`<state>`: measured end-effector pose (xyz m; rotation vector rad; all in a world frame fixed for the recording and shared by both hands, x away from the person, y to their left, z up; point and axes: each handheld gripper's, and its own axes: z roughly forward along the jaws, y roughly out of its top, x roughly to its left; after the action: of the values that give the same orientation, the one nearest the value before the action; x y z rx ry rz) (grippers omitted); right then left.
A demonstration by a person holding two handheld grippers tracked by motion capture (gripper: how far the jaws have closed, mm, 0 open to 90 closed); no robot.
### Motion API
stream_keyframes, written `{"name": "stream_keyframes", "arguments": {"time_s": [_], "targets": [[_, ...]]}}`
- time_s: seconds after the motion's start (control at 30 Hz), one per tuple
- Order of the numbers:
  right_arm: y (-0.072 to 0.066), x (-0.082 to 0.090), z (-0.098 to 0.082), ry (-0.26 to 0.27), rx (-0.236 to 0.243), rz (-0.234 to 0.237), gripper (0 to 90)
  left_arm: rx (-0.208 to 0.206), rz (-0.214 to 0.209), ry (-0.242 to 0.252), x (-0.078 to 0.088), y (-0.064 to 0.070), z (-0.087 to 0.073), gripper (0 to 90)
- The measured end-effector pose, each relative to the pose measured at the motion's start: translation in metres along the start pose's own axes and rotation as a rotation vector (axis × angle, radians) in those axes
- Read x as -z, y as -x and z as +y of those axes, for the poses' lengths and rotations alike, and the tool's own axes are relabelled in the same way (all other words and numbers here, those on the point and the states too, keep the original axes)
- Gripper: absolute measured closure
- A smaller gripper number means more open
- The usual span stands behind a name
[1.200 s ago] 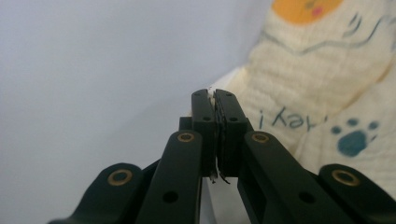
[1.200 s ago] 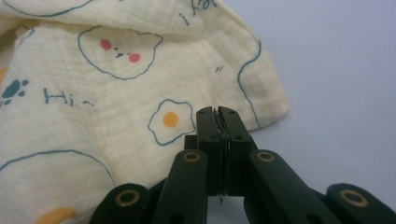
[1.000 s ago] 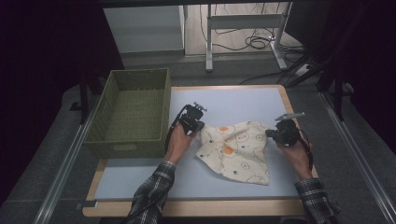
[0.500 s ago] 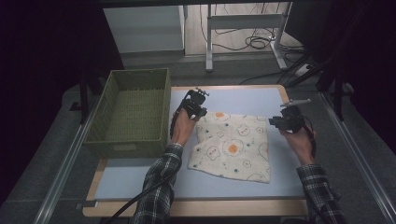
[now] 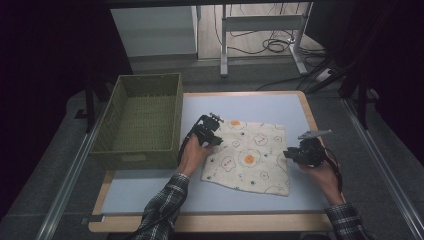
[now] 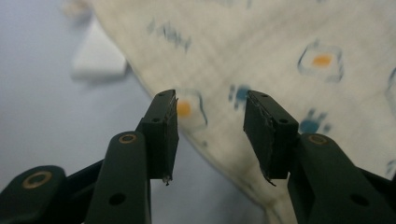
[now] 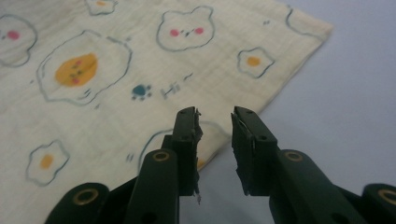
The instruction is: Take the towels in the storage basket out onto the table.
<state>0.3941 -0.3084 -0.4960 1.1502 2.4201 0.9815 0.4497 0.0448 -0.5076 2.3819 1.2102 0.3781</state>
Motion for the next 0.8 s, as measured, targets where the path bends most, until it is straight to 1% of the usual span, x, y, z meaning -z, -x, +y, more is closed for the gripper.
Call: {"name": "stream_keyframes", "arguments": {"time_s": [0.03,0.07,0.1,0.13,0.17,0.2,0.23,0.27,0.33,0.4,0.43,0.47,0.5,0.53,0.6,0.7,0.8], "targets": [[-0.002,0.002,-0.002,-0.001,0.004,0.002,69.3,0.007,-0.003,-0.006,-0.004,-0.001,-0.003,55.0],[-0.003,0.003,-0.004,0.001,0.007,0.004,69.2,0.04,-0.042,0.018,-0.003,-0.004,-0.005,58.8],[-0.003,0.004,-0.005,0.001,0.008,0.001,69.1,0.062,-0.08,0.027,-0.004,-0.006,-0.007,67.4],[-0.004,0.006,-0.006,0.001,0.003,0.002,69.1,0.055,-0.076,0.034,-0.004,-0.007,-0.007,74.4],[-0.003,0.007,-0.007,0.006,0.002,0.001,69.1,0.048,-0.084,0.036,-0.004,-0.008,-0.007,88.1],[-0.002,0.007,-0.007,0.008,-0.001,0.0,69.2,0.056,-0.096,0.033,-0.004,-0.011,-0.006,88.9],[0.0,0.007,-0.007,0.011,-0.002,-0.002,69.2,0.048,-0.059,0.031,-0.004,-0.012,-0.004,89.4],[0.0,0.008,-0.007,0.012,-0.009,-0.001,69.2,0.033,-0.003,0.027,-0.003,-0.015,-0.002,89.5],[0.002,0.008,-0.006,0.015,-0.016,-0.001,69.2,0.069,0.012,0.038,0.0,-0.024,0.0,89.0],[0.003,0.008,-0.005,0.014,-0.018,-0.007,69.1,0.058,0.05,0.035,0.0,-0.027,0.001,88.3],[0.005,0.008,-0.005,0.018,-0.017,-0.008,68.9,0.059,0.038,0.031,0.0,-0.027,0.001,86.9],[0.006,0.007,-0.004,0.017,-0.017,-0.009,68.3,0.06,0.04,0.031,-0.001,-0.027,0.001,80.7],[0.007,0.006,-0.004,0.017,-0.019,-0.014,67.3,0.06,0.048,0.036,-0.001,-0.026,0.002,72.3],[0.008,0.005,-0.003,0.019,-0.018,-0.017,66.4,0.066,0.043,0.04,-0.001,-0.025,0.002,71.0],[0.011,0.002,-0.001,0.027,-0.031,-0.018,65.6,0.088,0.027,0.06,-0.001,-0.026,0.005,66.0],[0.015,-0.003,0.003,0.034,-0.045,-0.02,66.0,0.096,0.045,0.086,-0.001,-0.029,0.011,61.1],[0.021,-0.011,0.009,0.038,-0.058,-0.026,66.5,0.119,0.035,0.11,-0.004,-0.036,0.016,60.9]]}}
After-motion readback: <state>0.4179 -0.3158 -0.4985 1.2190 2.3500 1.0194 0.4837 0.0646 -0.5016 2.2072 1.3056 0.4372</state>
